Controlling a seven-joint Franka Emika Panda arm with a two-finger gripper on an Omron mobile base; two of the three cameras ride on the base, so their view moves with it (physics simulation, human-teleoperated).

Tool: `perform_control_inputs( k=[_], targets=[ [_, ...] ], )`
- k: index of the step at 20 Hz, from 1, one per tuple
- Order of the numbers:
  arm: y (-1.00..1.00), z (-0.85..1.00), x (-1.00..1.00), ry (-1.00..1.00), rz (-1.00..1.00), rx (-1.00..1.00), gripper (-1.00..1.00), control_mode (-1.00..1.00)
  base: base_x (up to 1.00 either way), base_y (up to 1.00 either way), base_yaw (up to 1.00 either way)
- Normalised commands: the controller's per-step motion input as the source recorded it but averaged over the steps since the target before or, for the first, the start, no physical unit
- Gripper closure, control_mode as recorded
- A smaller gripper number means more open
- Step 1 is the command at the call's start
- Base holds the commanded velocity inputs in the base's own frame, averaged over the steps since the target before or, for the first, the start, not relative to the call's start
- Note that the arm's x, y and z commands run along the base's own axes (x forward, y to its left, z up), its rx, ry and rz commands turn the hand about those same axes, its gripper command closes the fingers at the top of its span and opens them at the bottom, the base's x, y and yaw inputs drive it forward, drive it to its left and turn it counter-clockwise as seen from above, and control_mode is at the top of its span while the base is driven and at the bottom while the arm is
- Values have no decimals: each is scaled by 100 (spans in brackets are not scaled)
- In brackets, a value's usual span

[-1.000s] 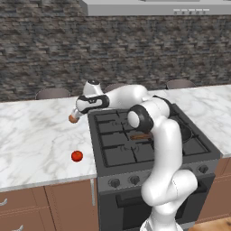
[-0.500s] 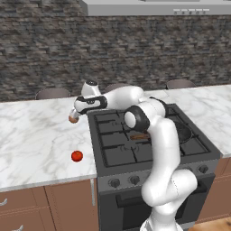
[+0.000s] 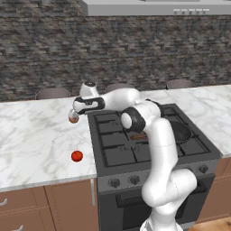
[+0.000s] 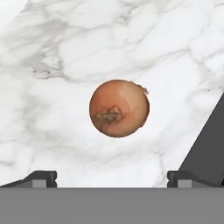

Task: Place the pan on the front right burner on the stove. Then place the tomato and the onion in the pan and turn on the front right burner.

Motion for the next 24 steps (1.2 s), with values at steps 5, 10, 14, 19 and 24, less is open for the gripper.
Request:
perform_control_inputs(
  k=[5, 10, 14, 19, 24],
  targets=[
    [9, -13, 14, 0, 0, 0, -100, -100, 0, 0, 0],
    [5, -15, 7, 0, 0, -1, -100, -100, 0, 0, 0],
    [4, -12, 10, 0, 0, -1, -100, -100, 0, 0, 0],
    [6, -13, 12, 0, 0, -1, -100, -100, 0, 0, 0],
    [11, -10, 17, 0, 0, 0, -100, -100, 0, 0, 0]
  ],
)
